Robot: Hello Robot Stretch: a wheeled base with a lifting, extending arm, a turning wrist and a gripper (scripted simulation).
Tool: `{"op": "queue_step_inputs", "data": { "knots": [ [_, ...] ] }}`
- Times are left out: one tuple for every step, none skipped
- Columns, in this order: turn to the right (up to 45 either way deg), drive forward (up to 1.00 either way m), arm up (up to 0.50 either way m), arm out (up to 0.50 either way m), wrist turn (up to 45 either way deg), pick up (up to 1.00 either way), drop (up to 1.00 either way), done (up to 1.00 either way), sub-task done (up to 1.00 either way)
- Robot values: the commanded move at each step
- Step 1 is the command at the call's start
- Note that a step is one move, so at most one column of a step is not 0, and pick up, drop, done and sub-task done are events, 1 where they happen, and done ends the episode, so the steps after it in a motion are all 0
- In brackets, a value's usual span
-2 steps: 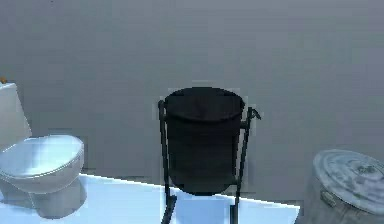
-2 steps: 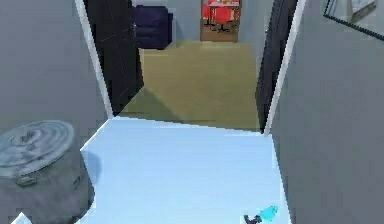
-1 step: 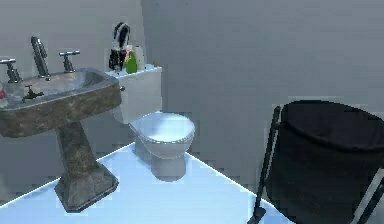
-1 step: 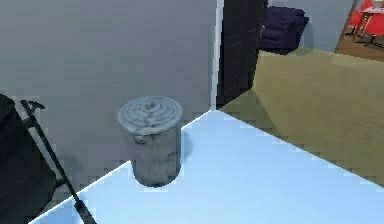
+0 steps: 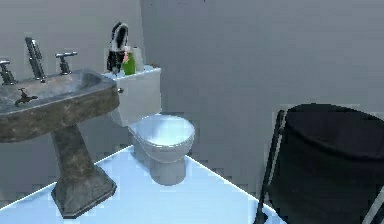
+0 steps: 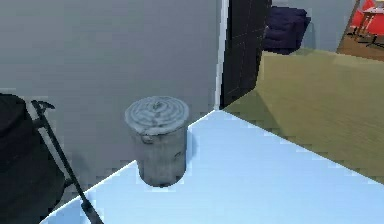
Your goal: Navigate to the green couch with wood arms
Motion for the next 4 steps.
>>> {"op": "queue_step_inputs", "data": {
  "knots": [
    [45.0,0.00,0.00,0.00,0.0,0.00,0.00,0.00,0.00],
    [6.0,0.00,0.00,0.00,0.0,0.00,0.00,0.00,0.00],
    [0.0,0.25,0.00,0.00,0.0,0.00,0.00,0.00,0.00],
    [45.0,0.00,0.00,0.00,0.0,0.00,0.00,0.00,0.00]
  ]
}}
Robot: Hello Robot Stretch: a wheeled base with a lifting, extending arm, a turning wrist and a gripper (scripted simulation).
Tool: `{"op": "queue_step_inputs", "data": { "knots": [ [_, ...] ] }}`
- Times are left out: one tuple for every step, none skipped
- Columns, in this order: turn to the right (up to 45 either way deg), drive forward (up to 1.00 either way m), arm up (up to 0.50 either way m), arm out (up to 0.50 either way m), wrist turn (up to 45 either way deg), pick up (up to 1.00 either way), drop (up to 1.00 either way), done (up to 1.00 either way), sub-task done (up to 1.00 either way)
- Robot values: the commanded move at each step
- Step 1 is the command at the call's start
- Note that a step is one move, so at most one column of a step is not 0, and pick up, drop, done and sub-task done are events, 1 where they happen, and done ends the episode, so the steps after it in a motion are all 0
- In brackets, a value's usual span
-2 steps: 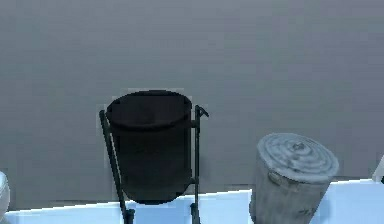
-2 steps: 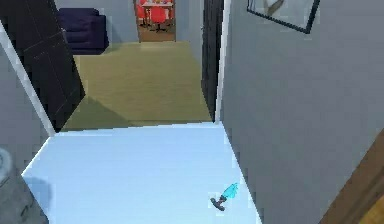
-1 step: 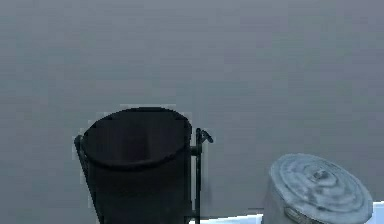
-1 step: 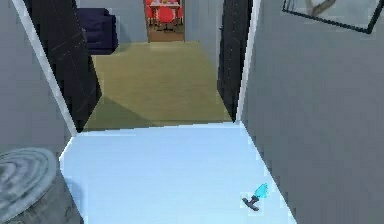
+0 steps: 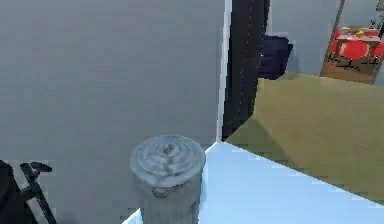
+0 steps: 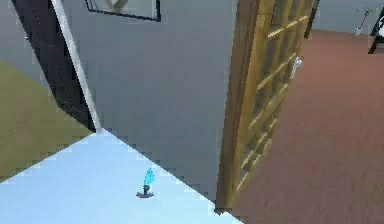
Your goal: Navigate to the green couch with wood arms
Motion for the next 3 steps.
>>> {"op": "queue_step_inputs", "data": {
  "knots": [
    [36.0,0.00,0.00,0.00,0.0,0.00,0.00,0.00,0.00],
    [0.0,1.00,0.00,0.00,0.0,0.00,0.00,0.00,0.00],
    [9.0,0.00,0.00,0.00,0.0,0.00,0.00,0.00,0.00]
  ]
}}
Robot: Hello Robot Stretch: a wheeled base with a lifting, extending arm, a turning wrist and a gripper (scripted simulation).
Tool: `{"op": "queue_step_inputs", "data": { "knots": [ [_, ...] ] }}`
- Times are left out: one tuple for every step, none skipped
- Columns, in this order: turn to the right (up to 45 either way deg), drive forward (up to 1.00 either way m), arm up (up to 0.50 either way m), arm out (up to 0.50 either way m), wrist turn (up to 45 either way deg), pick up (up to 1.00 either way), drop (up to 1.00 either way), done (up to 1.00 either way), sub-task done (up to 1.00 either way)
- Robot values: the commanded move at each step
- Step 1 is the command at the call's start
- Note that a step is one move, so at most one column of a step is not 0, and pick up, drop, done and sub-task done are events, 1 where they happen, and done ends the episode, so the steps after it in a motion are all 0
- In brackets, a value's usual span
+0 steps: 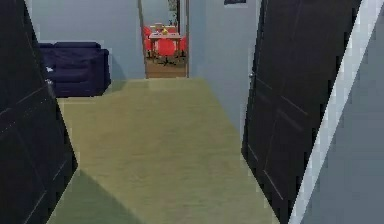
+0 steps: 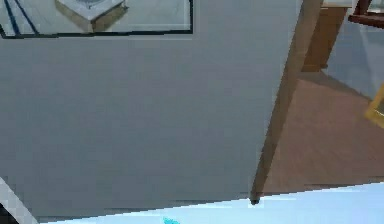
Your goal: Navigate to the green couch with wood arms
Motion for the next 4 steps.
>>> {"op": "queue_step_inputs", "data": {
  "knots": [
    [0.0,0.15,0.00,0.00,0.0,0.00,0.00,0.00,0.00],
    [-6.0,0.00,0.00,0.00,0.0,0.00,0.00,0.00,0.00],
    [0.0,0.15,0.00,0.00,0.0,0.00,0.00,0.00,0.00],
    [-9.0,0.00,0.00,0.00,0.0,0.00,0.00,0.00,0.00]
  ]
}}
